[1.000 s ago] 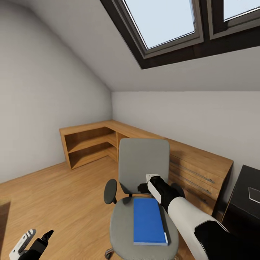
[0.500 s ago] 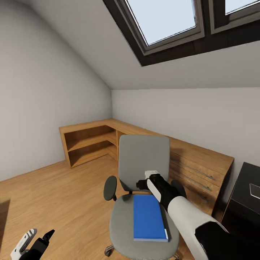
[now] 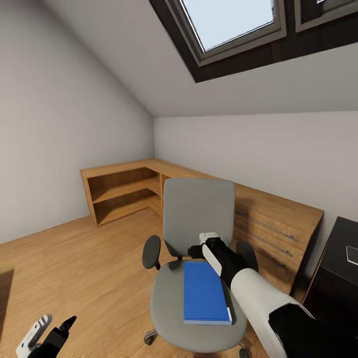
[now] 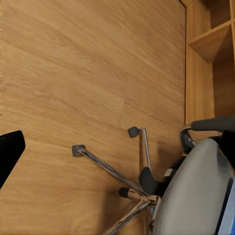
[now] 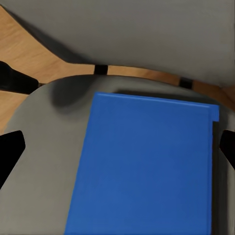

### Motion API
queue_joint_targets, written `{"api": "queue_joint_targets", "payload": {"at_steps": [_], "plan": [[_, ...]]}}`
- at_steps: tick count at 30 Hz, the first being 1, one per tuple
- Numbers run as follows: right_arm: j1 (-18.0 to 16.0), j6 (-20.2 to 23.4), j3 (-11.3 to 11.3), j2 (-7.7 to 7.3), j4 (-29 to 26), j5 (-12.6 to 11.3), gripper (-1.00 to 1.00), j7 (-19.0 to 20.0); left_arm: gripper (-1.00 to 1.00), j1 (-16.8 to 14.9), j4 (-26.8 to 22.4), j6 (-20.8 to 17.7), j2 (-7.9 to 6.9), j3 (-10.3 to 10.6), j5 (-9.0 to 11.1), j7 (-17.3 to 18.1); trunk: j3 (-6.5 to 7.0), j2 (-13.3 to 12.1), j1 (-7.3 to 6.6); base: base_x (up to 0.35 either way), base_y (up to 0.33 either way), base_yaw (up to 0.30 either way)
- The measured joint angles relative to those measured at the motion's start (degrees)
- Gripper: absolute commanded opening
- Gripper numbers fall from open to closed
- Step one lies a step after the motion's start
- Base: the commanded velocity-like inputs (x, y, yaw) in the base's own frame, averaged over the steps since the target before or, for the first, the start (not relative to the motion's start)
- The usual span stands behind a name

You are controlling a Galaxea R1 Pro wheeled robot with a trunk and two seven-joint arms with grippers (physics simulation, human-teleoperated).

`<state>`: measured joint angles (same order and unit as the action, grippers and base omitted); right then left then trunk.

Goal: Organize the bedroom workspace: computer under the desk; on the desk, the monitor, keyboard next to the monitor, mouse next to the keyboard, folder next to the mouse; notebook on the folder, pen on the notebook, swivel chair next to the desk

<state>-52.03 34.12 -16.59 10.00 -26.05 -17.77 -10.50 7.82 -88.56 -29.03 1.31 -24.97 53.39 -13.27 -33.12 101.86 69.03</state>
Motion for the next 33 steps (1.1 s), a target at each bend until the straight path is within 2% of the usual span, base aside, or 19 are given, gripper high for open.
{"api": "queue_joint_targets", "payload": {"at_steps": [7,20,31,33], "plan": [[-0.2,-0.1,0.0,0.0,-0.2,0.0,1.0,-0.1,1.0,0.0,0.0,0.3,0.06,0.1,-0.1,0.0,-1.9,2.8,1.54,0.0,0.0,0.0],[-2.8,-0.8,0.1,0.0,-0.3,0.1,1.0,-0.2,1.0,-0.1,-0.1,0.4,-0.1,0.2,-0.1,0.4,-5.43,8.0,4.39,0.0,0.0,0.0],[-3.1,-0.7,0.2,0.0,-0.3,0.0,1.0,-0.2,1.0,-0.1,0.1,0.4,-0.19,-0.1,-0.1,0.6,-8.42,12.4,6.81,0.0,0.0,0.0],[-3.1,-0.7,0.2,0.0,-0.3,0.1,1.0,-0.2,1.0,-0.1,0.1,0.4,-0.19,-0.1,-0.1,0.6,-8.61,12.5,6.82,0.0,0.0,0.0]]}}
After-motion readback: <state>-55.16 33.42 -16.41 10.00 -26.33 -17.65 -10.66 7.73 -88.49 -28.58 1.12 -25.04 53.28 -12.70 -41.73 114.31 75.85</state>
